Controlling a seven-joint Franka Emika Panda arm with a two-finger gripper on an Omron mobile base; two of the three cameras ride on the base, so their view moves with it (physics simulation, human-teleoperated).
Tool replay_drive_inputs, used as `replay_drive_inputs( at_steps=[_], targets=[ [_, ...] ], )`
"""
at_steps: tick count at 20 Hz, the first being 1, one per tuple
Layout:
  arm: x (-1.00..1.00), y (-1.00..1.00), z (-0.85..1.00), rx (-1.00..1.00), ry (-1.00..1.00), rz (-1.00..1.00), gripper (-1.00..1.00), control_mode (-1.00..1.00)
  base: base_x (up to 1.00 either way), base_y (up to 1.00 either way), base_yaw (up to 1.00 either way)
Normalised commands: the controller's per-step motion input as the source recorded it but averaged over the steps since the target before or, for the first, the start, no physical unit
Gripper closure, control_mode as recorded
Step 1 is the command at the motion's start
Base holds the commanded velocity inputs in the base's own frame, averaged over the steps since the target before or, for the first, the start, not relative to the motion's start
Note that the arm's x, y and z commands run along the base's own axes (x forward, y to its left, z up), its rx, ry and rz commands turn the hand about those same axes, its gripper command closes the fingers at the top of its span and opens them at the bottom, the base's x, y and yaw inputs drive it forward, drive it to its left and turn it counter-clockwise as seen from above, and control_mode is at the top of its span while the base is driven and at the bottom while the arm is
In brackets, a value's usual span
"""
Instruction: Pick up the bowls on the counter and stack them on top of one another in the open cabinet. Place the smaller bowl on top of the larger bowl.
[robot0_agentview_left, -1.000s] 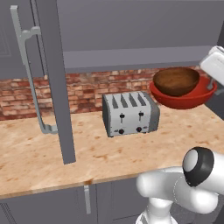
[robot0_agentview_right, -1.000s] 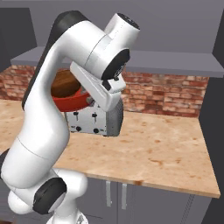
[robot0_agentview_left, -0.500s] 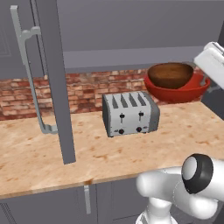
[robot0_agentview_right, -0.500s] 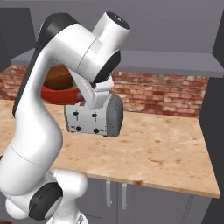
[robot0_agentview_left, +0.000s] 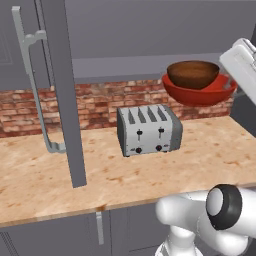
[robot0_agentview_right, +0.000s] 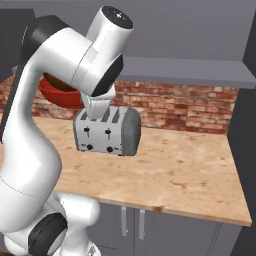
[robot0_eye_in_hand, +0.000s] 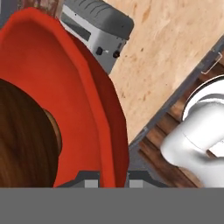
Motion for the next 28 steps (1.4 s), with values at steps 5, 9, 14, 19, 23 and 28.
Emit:
replay_drive_inputs(
  at_steps=[5,9,14,19,23,28],
  targets=[
    [0.10,0.12,0.22,0.00,-0.14,-0.16,1.00,-1.00,0.00,0.00,0.00],
    [0.14,0.06,0.07,0.01,-0.14,-0.16,1.00,-1.00,0.00,0.00,0.00],
    [0.23,0.02,0.00,0.01,-0.06,-0.12,1.00,-1.00,0.00,0.00,0.00],
    [0.36,0.01,0.03,0.02,0.00,-0.08,1.00,-1.00,0.00,0.00,0.00],
    [0.41,0.01,0.07,0.02,0.00,-0.05,1.00,-1.00,0.00,0.00,0.00],
    [0.42,0.02,0.06,0.02,0.00,-0.01,1.00,-1.00,0.00,0.00,0.00]
  ],
)
